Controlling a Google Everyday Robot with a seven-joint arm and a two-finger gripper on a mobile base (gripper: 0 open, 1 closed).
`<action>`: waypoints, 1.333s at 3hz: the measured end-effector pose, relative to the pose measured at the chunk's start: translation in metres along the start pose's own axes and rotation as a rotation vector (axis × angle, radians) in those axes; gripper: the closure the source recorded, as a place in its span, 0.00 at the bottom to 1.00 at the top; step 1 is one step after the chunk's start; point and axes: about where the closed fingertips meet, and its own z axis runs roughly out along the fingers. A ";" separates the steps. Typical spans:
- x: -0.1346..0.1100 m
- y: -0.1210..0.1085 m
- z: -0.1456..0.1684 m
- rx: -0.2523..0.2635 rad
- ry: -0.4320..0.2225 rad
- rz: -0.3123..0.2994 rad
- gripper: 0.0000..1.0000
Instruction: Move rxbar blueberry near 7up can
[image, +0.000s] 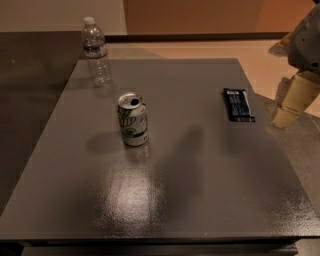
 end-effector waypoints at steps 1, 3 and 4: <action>0.003 -0.029 0.018 0.001 -0.067 0.027 0.00; 0.019 -0.069 0.064 -0.024 -0.183 0.085 0.00; 0.026 -0.081 0.090 -0.039 -0.211 0.110 0.00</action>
Offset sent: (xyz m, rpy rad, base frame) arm 0.0928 -0.0329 -0.0479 0.2390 -0.0185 -0.0276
